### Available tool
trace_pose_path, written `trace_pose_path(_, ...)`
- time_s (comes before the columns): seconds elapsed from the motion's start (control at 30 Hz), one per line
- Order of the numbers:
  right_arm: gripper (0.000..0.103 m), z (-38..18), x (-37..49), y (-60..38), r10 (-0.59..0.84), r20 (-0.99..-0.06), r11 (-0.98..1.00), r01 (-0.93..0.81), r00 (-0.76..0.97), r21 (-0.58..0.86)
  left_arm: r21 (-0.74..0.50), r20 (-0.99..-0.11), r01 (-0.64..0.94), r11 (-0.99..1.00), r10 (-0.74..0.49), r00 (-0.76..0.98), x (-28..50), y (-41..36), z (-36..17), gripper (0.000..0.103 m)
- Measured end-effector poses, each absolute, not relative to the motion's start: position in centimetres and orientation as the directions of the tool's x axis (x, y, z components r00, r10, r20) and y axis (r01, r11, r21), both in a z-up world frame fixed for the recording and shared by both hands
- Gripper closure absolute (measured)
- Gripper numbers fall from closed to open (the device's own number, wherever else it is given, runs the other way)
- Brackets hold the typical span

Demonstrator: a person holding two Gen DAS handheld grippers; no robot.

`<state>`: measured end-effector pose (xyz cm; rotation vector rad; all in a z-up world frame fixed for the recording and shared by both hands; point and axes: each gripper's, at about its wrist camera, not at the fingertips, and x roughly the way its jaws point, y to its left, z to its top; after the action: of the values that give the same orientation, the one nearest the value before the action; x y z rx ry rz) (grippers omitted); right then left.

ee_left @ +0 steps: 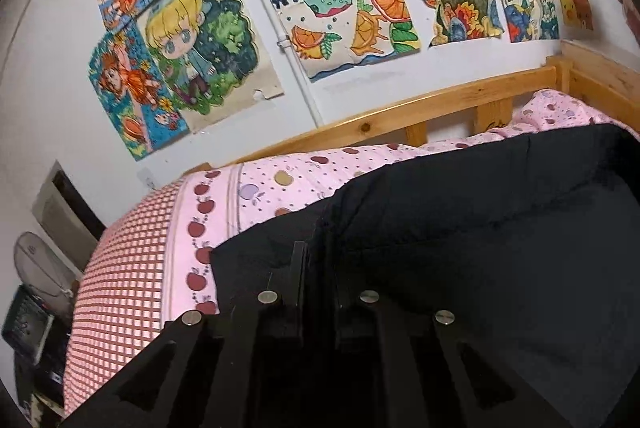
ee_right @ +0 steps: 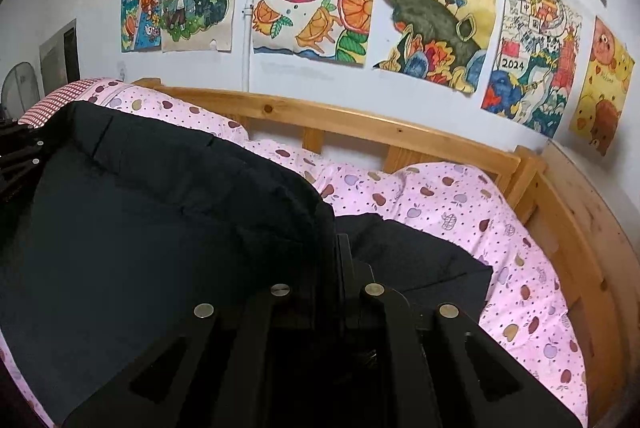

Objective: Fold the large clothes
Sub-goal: 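Grasp the jacket side edge with both grippers and lift it up, then fold the lifted side over the jacket body and release with both grippers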

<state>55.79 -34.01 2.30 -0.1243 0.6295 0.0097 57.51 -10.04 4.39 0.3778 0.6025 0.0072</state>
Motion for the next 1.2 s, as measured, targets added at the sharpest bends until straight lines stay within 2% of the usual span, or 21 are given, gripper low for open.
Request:
trace_pose_path(0.07, 0.096, 2.2, 55.7, -34.3, 0.000, -0.591, 0.995, -0.062, 0.807, -0.084, 0.296, -0.567, 0.121, 0.947, 0.072, 0.821, 57.4, -9.3, 4.7, 0.090)
trace_pose_path(0.1, 0.094, 2.3, 55.4, -34.5, 0.024, -0.585, 0.996, -0.071, 0.810, -0.059, 0.261, -0.569, 0.133, 0.956, 0.042, 0.821, 57.2, -8.9, 4.9, 0.084)
trace_pose_path(0.17, 0.087, 2.6, 54.9, -35.2, 0.077, -0.575, 0.996, -0.092, 0.815, 0.003, 0.200, -0.553, 0.164, 0.966, -0.027, 0.833, 56.2, -8.2, 5.6, 0.065)
trace_pose_path(0.2, 0.083, 2.8, 54.6, -35.5, 0.091, -0.568, 0.995, -0.094, 0.818, 0.024, 0.187, -0.537, 0.169, 0.968, -0.043, 0.843, 55.7, -8.1, 6.0, 0.039)
trace_pose_path(0.23, 0.074, 2.9, 54.3, -35.7, 0.092, -0.560, 0.995, -0.090, 0.823, 0.030, 0.180, -0.505, 0.166, 0.970, -0.054, 0.862, 54.9, -7.9, 6.5, 0.016)
trace_pose_path(0.27, 0.063, 3.1, 53.9, -35.8, 0.091, -0.551, 0.995, -0.092, 0.830, 0.026, 0.177, -0.461, 0.161, 0.971, -0.063, 0.885, 54.0, -7.8, 7.0, 0.012)
trace_pose_path(0.37, 0.048, 3.6, 52.1, -35.9, 0.080, -0.501, 0.995, -0.097, 0.862, -0.009, 0.178, -0.424, 0.205, 0.962, -0.113, 0.899, 52.2, -8.2, 7.9, 0.012)
trace_pose_path(0.4, 0.046, 3.8, 51.2, -35.9, 0.074, -0.473, 0.996, -0.092, 0.878, -0.015, 0.179, -0.427, 0.215, 0.960, -0.121, 0.896, 51.9, -8.3, 8.0, 0.012)
trace_pose_path(0.5, 0.034, 4.4, 48.6, -36.4, 0.104, -0.404, 0.994, -0.104, 0.909, 0.023, 0.137, -0.456, 0.277, 0.951, -0.188, 0.870, 50.5, -8.3, 7.5, 0.012)
trace_pose_path(0.57, 0.024, 4.1, 47.3, -36.6, 0.160, -0.397, 0.987, -0.146, 0.904, 0.067, 0.101, -0.487, 0.332, 0.938, -0.244, 0.838, 49.4, -8.2, 6.4, 0.012)
trace_pose_path(0.67, 0.023, 2.5, 46.4, -36.4, 0.224, -0.444, 0.975, -0.205, 0.868, 0.091, 0.103, -0.539, 0.386, 0.917, -0.274, 0.796, 48.5, -8.4, 4.3, 0.012)
trace_pose_path(0.8, 0.023, 1.0, 46.5, -35.6, 0.223, -0.509, 0.971, -0.237, 0.832, 0.037, 0.162, -0.569, 0.403, 0.901, -0.248, 0.784, 48.2, -9.1, 2.2, 0.012)
trace_pose_path(0.87, 0.023, 1.3, 45.9, -35.5, 0.208, -0.483, 0.973, -0.230, 0.850, 0.015, 0.151, -0.573, 0.402, 0.903, -0.251, 0.780, 48.4, -9.1, 1.9, 0.012)
trace_pose_path(0.93, 0.023, 2.0, 44.9, -35.6, 0.158, -0.420, 0.984, -0.179, 0.894, -0.011, 0.140, -0.572, 0.394, 0.908, -0.251, 0.781, 48.8, -9.1, 2.0, 0.012)
trace_pose_path(1.0, 0.019, 2.9, 43.4, -36.0, 0.063, -0.331, 0.996, -0.080, 0.941, -0.036, 0.148, -0.569, 0.384, 0.911, -0.239, 0.787, 49.1, -9.3, 2.1, 0.011)
trace_pose_path(1.07, 0.013, 3.7, 42.0, -36.5, 0.029, -0.264, 0.999, -0.038, 0.964, -0.032, 0.162, -0.568, 0.377, 0.912, -0.226, 0.792, 49.5, -9.5, 1.9, 0.009)
trace_pose_path(1.13, 0.013, 4.1, 41.3, -36.6, 0.058, -0.242, 0.997, -0.066, 0.969, -0.028, 0.164, -0.563, 0.367, 0.915, -0.218, 0.797, 49.8, -9.5, 1.7, 0.007)
trace_pose_path(1.2, 0.013, 4.0, 41.1, -36.2, 0.099, -0.258, 0.992, -0.116, 0.961, -0.051, 0.147, -0.561, 0.364, 0.920, -0.225, 0.796, 50.1, -9.3, 1.5, 0.006)
